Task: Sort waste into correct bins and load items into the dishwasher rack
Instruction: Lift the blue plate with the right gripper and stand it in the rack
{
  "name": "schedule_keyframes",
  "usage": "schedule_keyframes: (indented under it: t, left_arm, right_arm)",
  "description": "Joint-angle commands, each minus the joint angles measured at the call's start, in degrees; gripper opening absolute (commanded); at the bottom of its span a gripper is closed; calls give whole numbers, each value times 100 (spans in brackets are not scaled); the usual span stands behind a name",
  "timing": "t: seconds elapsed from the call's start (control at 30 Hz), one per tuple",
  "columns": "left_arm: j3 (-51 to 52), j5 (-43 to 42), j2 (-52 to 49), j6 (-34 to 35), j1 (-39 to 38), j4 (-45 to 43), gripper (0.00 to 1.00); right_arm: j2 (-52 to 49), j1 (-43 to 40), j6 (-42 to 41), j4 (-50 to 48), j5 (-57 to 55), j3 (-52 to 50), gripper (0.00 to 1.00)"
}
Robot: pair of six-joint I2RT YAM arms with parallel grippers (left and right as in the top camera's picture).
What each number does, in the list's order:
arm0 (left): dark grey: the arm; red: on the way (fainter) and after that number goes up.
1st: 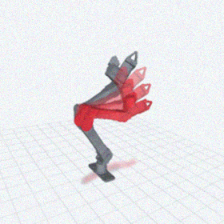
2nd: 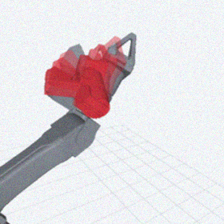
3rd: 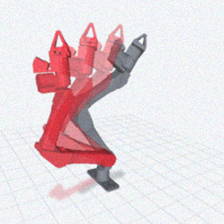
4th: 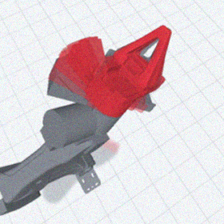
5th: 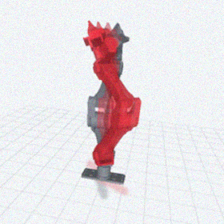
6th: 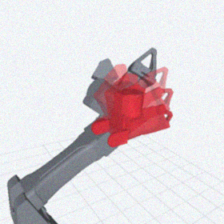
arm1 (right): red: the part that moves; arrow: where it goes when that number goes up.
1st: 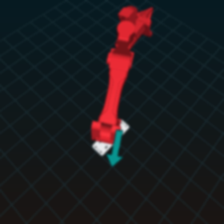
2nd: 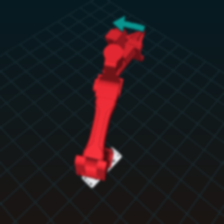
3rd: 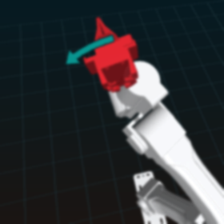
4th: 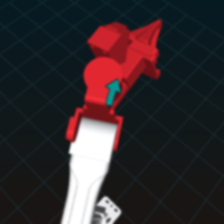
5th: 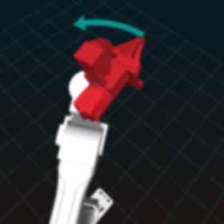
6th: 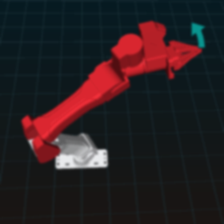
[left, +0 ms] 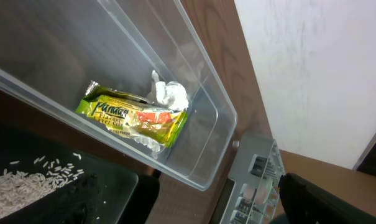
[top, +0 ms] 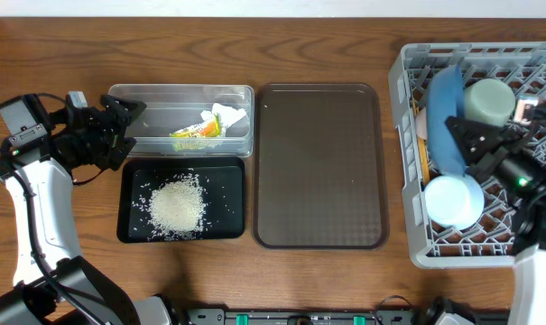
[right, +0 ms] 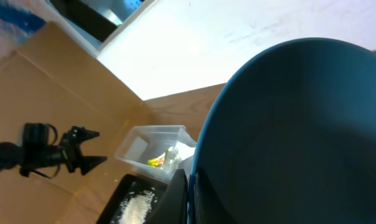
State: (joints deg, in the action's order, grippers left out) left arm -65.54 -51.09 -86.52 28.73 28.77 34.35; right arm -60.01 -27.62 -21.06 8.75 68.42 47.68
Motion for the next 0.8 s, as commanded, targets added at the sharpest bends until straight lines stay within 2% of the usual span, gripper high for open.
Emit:
schedule_keyframes:
  t: [0.0,0.33,0.77]
  left_arm:
    - [-33,-68,7,46,20,11,94]
    - [-33,-66,7,46,20,11,94]
    - [-33,-68,7,46,20,11,94]
  right_arm:
    - [-420,-433,-260,-232,994,63,1]
    - [-1187,-1453,-468,-293,1204,63,1]
    - [-1244,-1578,-468,-286,1167,42,1]
